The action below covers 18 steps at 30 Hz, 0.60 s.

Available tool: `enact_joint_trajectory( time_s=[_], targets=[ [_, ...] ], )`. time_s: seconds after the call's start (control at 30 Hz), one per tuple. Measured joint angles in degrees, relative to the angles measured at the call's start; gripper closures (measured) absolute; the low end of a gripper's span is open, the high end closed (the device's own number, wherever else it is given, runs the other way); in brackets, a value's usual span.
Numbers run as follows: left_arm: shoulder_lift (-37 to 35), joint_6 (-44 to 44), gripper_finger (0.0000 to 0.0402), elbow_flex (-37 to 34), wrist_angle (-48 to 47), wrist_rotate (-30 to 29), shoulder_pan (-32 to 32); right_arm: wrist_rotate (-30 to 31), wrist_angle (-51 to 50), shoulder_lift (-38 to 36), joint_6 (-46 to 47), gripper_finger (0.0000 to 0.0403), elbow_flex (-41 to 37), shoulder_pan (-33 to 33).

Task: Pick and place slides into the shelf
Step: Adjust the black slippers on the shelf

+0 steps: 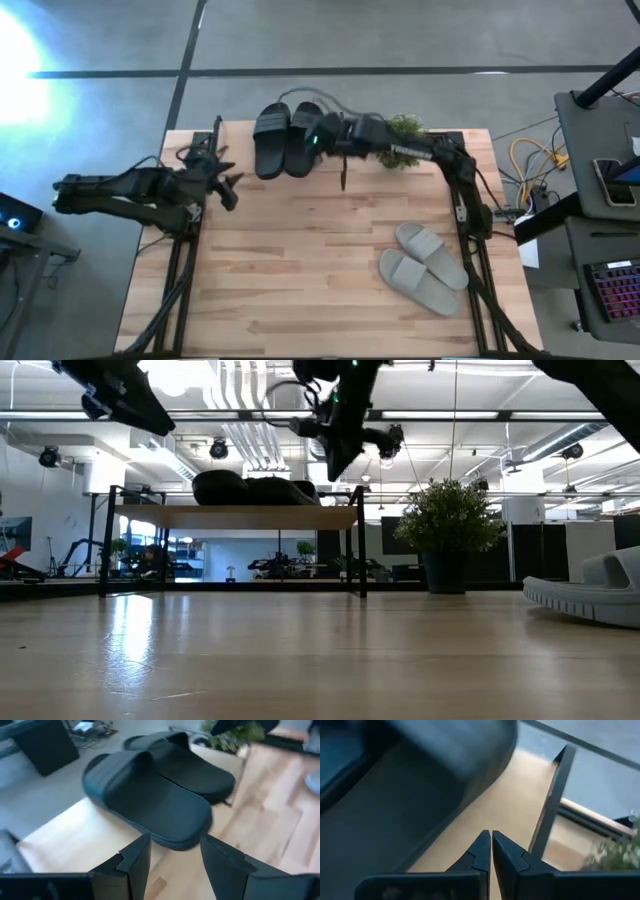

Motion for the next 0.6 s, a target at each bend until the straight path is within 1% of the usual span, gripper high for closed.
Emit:
enact_joint_trajectory(
  time_s=[0.13, 0.27, 0.43, 0.6],
  targets=[
    [-1.6, -2.8, 0.0243, -0.3, -0.2, 0.0, 2.6, -3.5, 1.4, 0.1, -2.9, 0.0394, 0.0, -6.2],
    [-2.4, -3.5, 0.0243, -0.9, -0.2, 0.1, 3.6, -5.4, 1.8, 0.9, -5.5, 0.0394, -0.1, -10.3],
    [-2.4, -3.1, 0.0243, -1.0, -0.2, 0.2, 3.6, -8.5, 4.3, 2.1, -6.8, 0.0394, -0.2, -11.6],
    [-2.0, -3.0, 0.0243, -1.0, -0.2, 0.2, 3.5, -11.3, 10.2, 4.2, -9.2, 0.0394, -0.3, -11.5]
  ],
)
